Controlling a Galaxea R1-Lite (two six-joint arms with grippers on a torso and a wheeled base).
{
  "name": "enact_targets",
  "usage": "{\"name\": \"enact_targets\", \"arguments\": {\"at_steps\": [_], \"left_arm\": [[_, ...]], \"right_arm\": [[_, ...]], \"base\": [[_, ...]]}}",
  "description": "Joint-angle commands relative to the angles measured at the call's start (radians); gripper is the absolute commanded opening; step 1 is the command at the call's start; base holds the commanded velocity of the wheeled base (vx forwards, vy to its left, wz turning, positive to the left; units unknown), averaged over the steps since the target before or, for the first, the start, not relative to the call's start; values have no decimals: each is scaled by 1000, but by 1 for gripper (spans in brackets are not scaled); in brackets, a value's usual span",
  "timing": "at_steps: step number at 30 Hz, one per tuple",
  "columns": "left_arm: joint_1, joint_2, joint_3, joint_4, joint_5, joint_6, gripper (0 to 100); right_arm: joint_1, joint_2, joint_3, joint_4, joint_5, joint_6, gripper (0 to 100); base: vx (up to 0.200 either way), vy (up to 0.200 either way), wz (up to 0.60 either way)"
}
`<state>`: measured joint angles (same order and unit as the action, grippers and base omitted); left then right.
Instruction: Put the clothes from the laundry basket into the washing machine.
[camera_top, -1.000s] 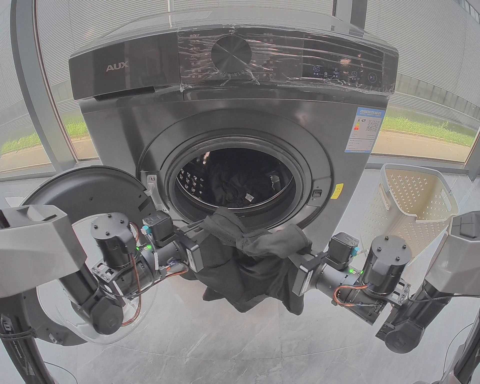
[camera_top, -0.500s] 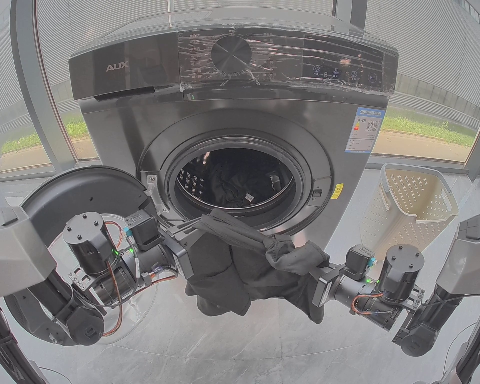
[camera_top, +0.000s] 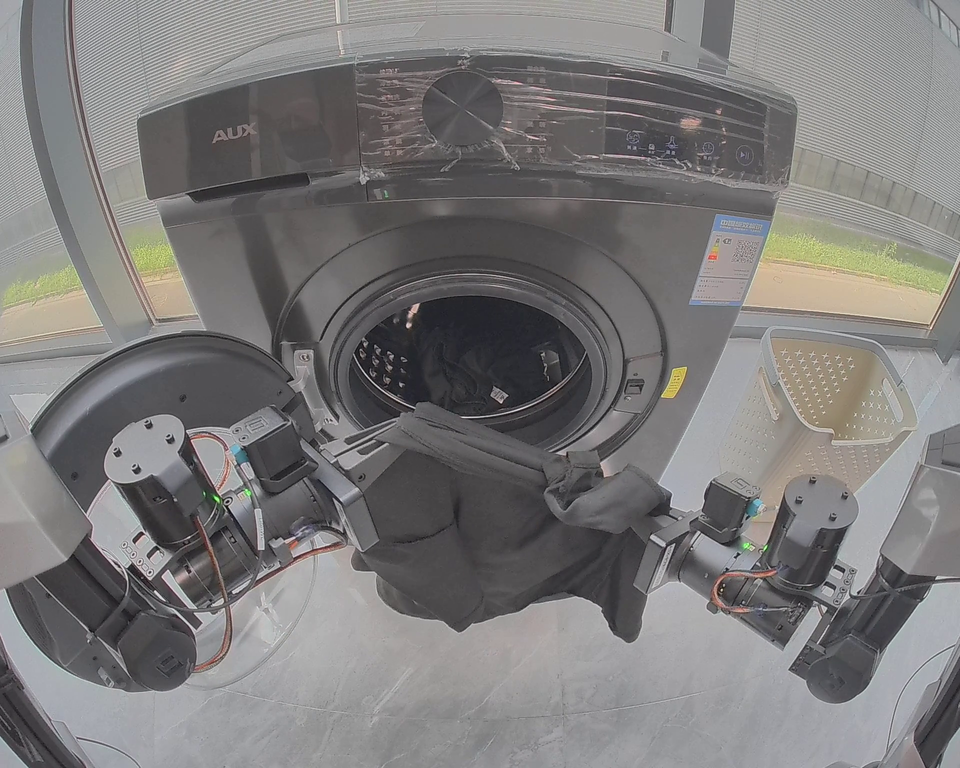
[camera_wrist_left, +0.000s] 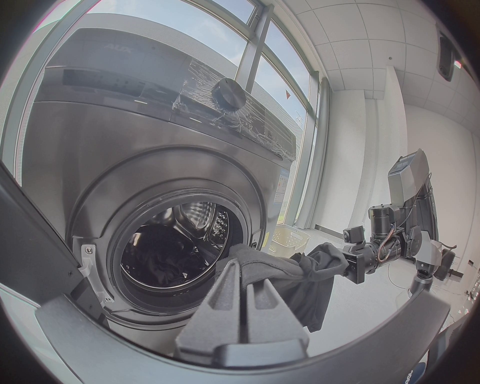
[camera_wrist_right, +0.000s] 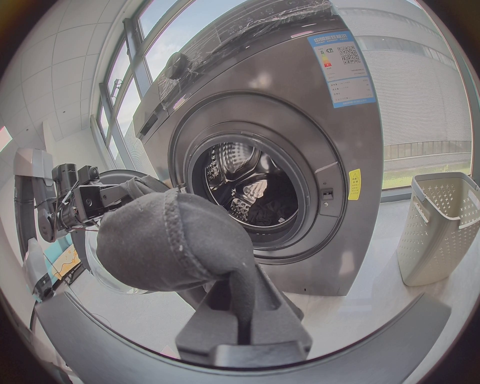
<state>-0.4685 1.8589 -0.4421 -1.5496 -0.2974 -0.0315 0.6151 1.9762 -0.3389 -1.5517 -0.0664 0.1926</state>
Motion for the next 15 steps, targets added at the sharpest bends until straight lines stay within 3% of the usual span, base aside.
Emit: {"name": "enact_targets", "arguments": {"at_steps": [1,12,15], "left_arm": [[-1,-27,0,-1,1,-2,0],[7,-53,2,-1,3,-4,0],[7,-58,6,-1,3,-2,0]], "right_arm": [[-28,3,-12,1,-3,-1,0],[-57,1,-55,1,-7,-2,0],[-57,1,-89,1,-35,-1,0]], "base": [[0,0,0],[0,0,0],[0,0,0]]}}
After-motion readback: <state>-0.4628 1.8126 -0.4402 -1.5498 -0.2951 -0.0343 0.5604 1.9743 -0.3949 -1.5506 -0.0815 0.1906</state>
